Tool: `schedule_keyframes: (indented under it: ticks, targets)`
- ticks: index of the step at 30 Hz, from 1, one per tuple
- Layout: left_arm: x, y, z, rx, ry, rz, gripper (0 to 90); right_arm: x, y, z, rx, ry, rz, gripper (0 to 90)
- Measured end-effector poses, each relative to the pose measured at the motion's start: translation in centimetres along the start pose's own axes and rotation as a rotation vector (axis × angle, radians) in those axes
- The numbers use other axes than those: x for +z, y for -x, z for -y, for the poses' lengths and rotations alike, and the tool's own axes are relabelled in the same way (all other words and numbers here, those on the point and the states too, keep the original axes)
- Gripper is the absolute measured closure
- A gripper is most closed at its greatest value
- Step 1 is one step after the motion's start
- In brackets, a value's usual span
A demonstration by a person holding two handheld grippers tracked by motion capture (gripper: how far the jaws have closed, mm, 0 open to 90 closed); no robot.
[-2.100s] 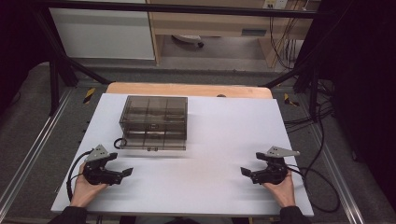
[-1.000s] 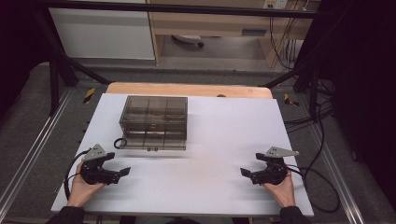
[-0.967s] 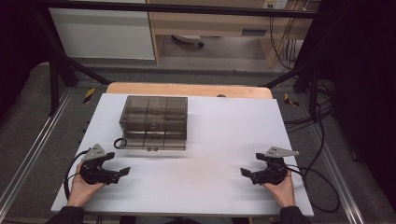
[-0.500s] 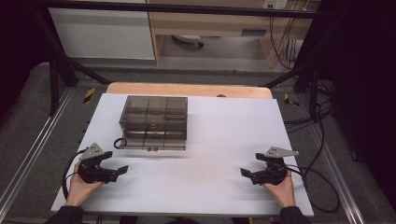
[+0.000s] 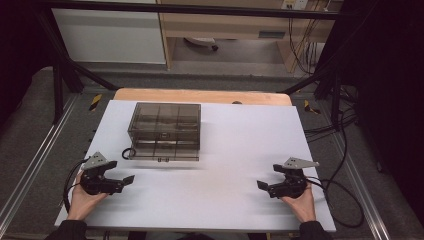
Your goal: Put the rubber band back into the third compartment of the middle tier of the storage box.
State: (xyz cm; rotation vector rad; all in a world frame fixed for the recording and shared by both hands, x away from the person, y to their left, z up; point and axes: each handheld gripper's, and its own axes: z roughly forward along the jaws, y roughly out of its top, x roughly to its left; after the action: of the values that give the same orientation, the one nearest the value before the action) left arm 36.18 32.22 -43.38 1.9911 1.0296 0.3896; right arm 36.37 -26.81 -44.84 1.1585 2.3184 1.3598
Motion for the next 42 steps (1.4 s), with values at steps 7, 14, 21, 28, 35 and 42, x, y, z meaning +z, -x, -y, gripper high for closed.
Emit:
schedule_keyframes:
  ticks: [7, 14, 21, 28, 35, 42]
  targets:
    - [-0.3, -0.3, -0.1, -0.016, 0.002, -0.006, 6.8, 0.0, 0.0, 0.0, 0.005, 0.003, 0.001, 0.6]
    - [-0.5, -0.6, -0.5, -0.018, 0.002, -0.019, 6.7, 0.0, 0.0, 0.0, 0.002, 0.001, -0.001, 0.7]
    - [-0.7, -1.0, -0.9, -0.033, 0.002, -0.019, 6.7, 0.0, 0.0, 0.0, 0.002, -0.002, -0.001, 0.7]
    - [-0.8, -1.6, -1.3, -0.047, -0.005, -0.038, 6.6, 0.0, -0.1, 0.0, 0.003, 0.001, 0.0, 0.7]
    - [-0.7, -2.3, -1.5, -0.063, -0.016, -0.065, 6.8, 0.0, -0.1, 0.0, 0.005, -0.002, -0.001, 0.7]
    - [-0.6, -3.0, -1.5, -0.081, -0.024, -0.101, 7.9, 0.0, -0.1, 0.0, 0.007, -0.001, -0.001, 0.7]
